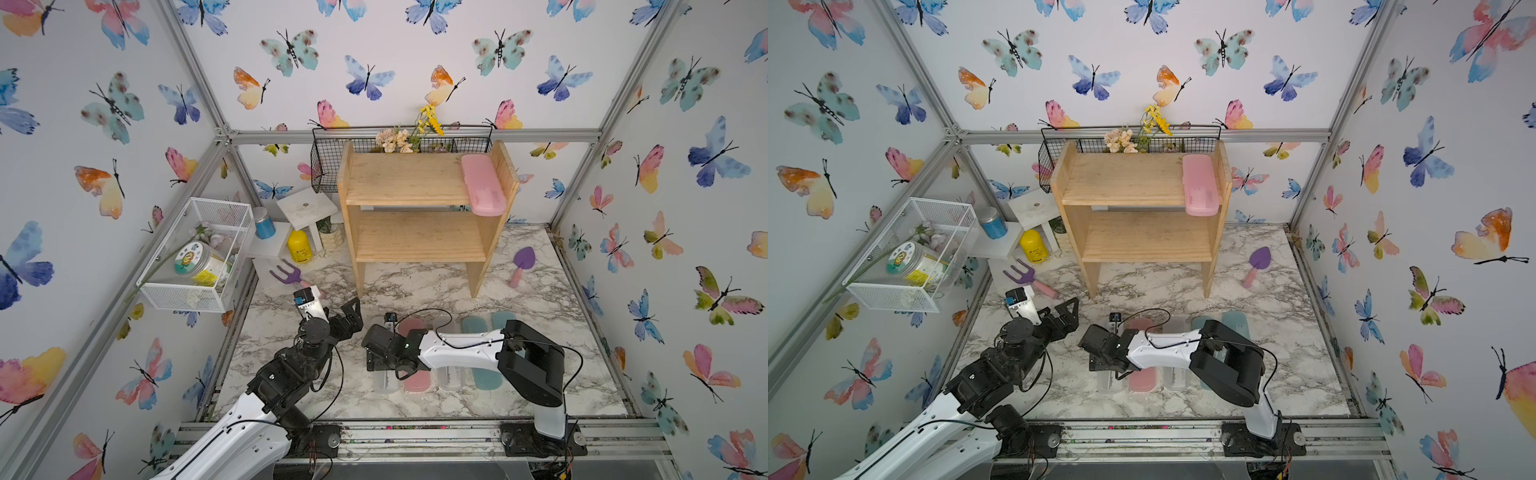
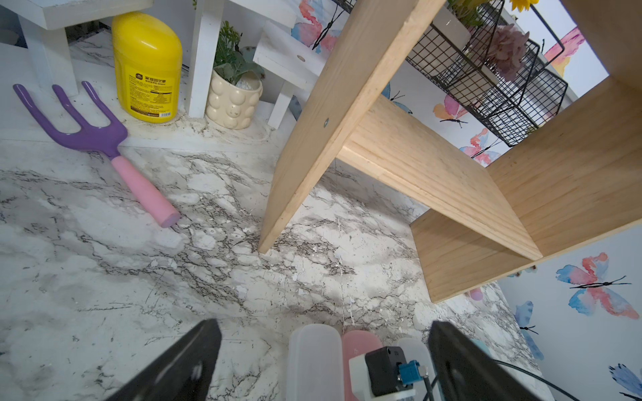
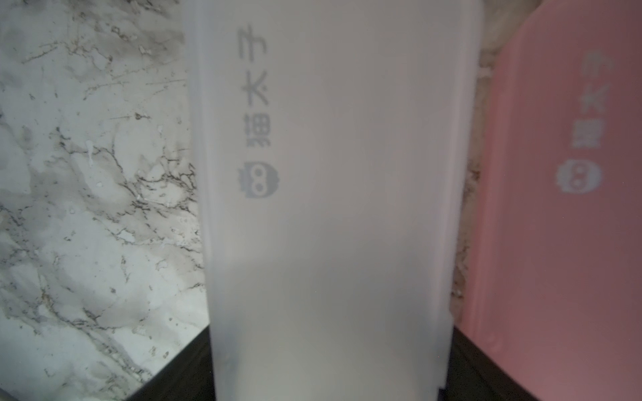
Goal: Remove the pencil cases from the shelf
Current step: Place the pencil case at the center of the board.
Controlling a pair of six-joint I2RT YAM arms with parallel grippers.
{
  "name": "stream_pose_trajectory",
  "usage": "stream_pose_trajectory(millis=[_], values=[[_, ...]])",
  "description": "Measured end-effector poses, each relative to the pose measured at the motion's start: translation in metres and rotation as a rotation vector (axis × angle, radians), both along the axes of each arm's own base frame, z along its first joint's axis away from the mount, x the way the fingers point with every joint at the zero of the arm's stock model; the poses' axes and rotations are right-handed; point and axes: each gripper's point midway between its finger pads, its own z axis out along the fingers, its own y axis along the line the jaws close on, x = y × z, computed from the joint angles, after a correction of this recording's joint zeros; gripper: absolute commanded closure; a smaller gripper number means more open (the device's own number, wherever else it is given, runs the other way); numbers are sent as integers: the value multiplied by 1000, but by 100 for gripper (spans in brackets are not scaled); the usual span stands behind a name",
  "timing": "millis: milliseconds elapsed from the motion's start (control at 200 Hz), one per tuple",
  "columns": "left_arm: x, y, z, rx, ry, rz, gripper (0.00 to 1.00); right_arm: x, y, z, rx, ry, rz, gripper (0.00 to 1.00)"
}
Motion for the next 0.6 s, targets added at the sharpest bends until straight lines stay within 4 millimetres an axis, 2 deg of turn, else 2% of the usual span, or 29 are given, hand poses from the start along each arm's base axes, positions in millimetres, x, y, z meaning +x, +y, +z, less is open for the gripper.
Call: stream_pose_trajectory(millis=[160,380,481,596], values=[[0,0,0,-4,0,1,1,4,2,5,0,-18,-4,4],[0,0,1,-5,-2,1,1,8,4,17,14,-51,7,1],[0,0,7,-12,-9,0,1,8,-4,43,53,-95,21,1],[1,-5,26,-39,-28,-18,1,12,-24,103,135,-205,24,1]])
